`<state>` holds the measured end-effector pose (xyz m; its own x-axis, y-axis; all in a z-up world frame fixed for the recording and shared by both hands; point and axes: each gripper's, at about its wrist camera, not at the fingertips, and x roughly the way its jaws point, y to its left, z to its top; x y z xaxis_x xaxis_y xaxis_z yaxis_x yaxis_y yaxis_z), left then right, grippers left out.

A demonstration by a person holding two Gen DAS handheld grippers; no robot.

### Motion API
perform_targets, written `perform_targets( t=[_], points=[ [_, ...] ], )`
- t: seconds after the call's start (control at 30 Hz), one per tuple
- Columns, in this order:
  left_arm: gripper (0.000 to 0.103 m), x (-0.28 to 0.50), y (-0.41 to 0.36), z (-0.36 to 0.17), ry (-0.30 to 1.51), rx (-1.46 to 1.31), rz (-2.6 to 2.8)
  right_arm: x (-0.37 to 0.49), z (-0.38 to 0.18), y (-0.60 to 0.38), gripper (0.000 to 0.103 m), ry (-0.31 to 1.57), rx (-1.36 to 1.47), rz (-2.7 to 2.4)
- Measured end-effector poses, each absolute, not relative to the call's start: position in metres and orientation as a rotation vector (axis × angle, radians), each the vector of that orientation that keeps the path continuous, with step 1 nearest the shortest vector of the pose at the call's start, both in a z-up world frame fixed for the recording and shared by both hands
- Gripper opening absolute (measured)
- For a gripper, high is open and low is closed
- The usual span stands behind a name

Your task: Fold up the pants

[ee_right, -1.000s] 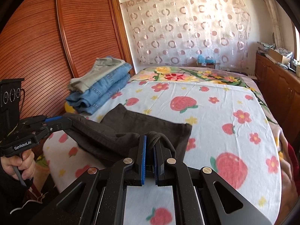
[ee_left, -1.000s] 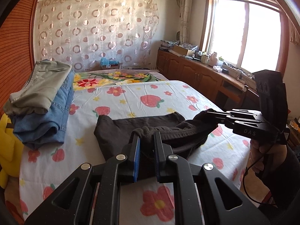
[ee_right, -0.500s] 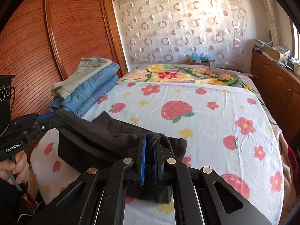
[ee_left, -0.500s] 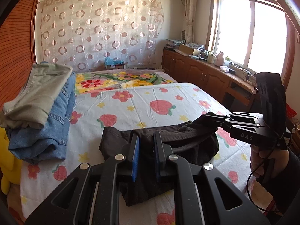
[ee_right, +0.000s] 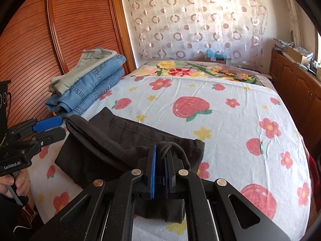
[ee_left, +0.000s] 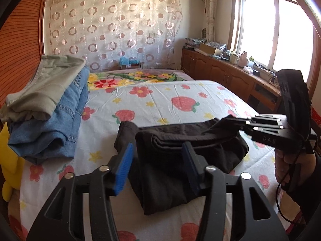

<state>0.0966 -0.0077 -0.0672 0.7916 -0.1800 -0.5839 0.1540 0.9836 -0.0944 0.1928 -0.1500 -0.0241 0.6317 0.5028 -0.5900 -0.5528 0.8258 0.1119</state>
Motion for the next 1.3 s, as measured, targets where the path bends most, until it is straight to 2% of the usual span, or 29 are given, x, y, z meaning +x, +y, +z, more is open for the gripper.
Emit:
perform_targets(
  t=[0.03,0.07,0.3,0.37,0.43,0.5,0.53,0.57,0.97,1.0,1.03,1.1,1.27,1.3],
  points=[
    [0.072,0.096,-0.007,-0.070,0.641,-0.045,-0.184,0.193,-0.024,-0.150,0.006,0.648,-0.084,0.606],
    [0.078,0.096,-0.006,-0.073,0.648,-0.050,-0.190,0.194,-0.024,-0.150,0.006,0.645,-0.086,0.607],
    [0.078,0.096,-0.003,-0.086,0.697,-0.043,-0.187,0.197,-0.024,-0.147,0.006,0.634,-0.100,0.609],
    [0.078,0.098,-0.004,-0.090,0.717,-0.030,-0.184,0.198,-0.024,-0.146,0.013,0.637,-0.111,0.595],
    [0.078,0.099,-0.004,-0.095,0.730,-0.024,-0.177,0.198,-0.024,-0.145,0.015,0.640,-0.123,0.579],
    [0.078,0.100,-0.004,-0.098,0.733,-0.024,-0.170,0.197,-0.022,-0.146,0.025,0.634,-0.132,0.568],
    [0.078,0.099,-0.003,-0.099,0.735,-0.024,-0.163,0.196,-0.021,-0.147,0.039,0.625,-0.136,0.559],
    [0.078,0.100,-0.002,-0.100,0.738,-0.025,-0.156,0.194,-0.019,-0.149,0.046,0.613,-0.135,0.548],
    [0.078,0.090,0.006,-0.105,0.750,-0.046,-0.129,0.161,-0.035,-0.190,0.046,0.692,-0.122,0.576],
    [0.076,0.088,0.006,-0.105,0.750,-0.050,-0.128,0.157,-0.037,-0.191,0.046,0.698,-0.125,0.579],
    [0.069,0.087,0.007,-0.105,0.752,-0.056,-0.131,0.154,-0.039,-0.193,0.046,0.704,-0.125,0.582],
    [0.063,0.084,0.007,-0.106,0.758,-0.067,-0.141,0.151,-0.043,-0.199,0.044,0.723,-0.121,0.591],
    [0.038,0.077,0.003,-0.107,0.766,-0.072,-0.187,0.145,-0.050,-0.206,0.039,0.758,-0.127,0.608],
    [0.037,0.077,0.002,-0.107,0.769,-0.073,-0.197,0.147,-0.052,-0.209,0.038,0.765,-0.128,0.611]
  ],
)
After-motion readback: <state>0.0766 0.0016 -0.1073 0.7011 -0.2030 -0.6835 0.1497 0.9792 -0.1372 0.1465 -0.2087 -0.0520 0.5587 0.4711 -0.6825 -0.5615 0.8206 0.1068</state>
